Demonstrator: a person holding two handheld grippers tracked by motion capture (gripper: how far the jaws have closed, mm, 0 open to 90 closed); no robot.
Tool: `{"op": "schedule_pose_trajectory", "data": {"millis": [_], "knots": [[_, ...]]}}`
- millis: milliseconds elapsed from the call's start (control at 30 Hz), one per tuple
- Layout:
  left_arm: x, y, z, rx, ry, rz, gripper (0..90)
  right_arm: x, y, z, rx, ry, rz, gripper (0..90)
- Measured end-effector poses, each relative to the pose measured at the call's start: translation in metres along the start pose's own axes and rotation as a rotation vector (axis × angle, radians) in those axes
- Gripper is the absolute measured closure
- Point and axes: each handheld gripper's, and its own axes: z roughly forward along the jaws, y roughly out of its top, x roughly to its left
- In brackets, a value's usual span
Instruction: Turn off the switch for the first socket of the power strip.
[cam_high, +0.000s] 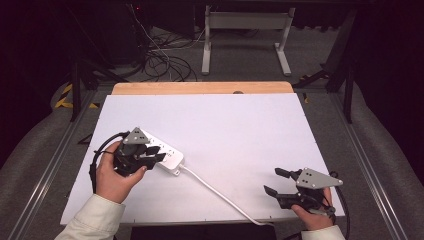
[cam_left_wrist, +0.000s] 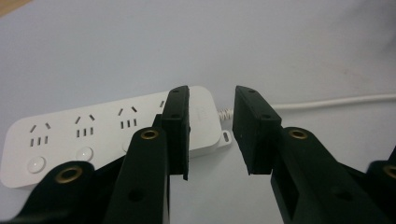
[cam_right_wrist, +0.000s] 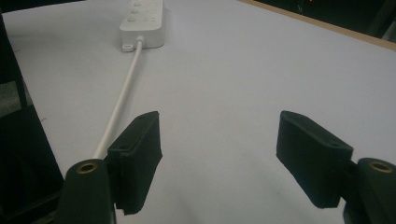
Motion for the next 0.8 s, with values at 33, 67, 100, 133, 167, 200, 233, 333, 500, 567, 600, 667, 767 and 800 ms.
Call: {"op": "schedule_pose_trajectory", "data": {"millis": [33,67,100,133,167,200,233,333,500,567,600,667,767,800], "knots": [[0.001,0.001,0.001,0.011,-0.002,-0.005,65.9,0.0,0.0,0.0,0.0,0.0,0.0,31.4],[0.003,0.002,0.002,0.019,-0.006,-0.009,66.0,0.0,0.0,0.0,0.0,0.0,0.0,31.4],[0.004,0.004,0.003,0.024,-0.011,-0.012,65.9,0.0,0.0,0.0,0.001,-0.001,0.0,31.4],[0.005,0.005,0.004,0.033,-0.013,-0.014,65.9,0.0,0.0,0.0,0.001,-0.001,0.0,31.4],[0.006,0.006,0.005,0.04,-0.012,-0.015,65.4,0.0,0.0,0.0,0.001,-0.001,0.0,31.4],[0.007,0.007,0.006,0.048,-0.015,-0.015,65.4,0.0,0.0,0.0,0.001,-0.001,0.0,31.4],[0.008,0.008,0.009,0.061,-0.017,-0.022,66.4,0.0,0.0,0.0,0.001,-0.001,0.001,31.4],[0.01,0.009,0.011,0.079,-0.02,-0.021,70.3,0.0,0.0,0.0,0.002,-0.003,-0.001,31.4],[0.014,0.01,0.021,0.125,-0.027,-0.028,76.0,0.0,0.0,0.0,0.001,-0.001,-0.001,31.4],[0.015,0.011,0.025,0.145,-0.029,-0.027,84.3,0.0,0.0,0.0,0.002,-0.002,-0.002,31.4],[0.016,0.011,0.027,0.156,-0.028,-0.029,87.0,0.0,0.0,0.0,0.001,-0.001,-0.001,31.4],[0.017,0.012,0.031,0.183,-0.026,-0.024,89.6,0.0,0.0,0.0,0.002,0.0,-0.002,31.4],[0.02,0.013,0.038,0.219,-0.029,-0.02,89.7,0.0,0.0,0.0,0.002,-0.001,-0.002,31.4],[0.021,0.013,0.04,0.228,-0.03,-0.023,89.7,0.0,0.0,0.0,0.002,-0.001,-0.002,31.4]]}}
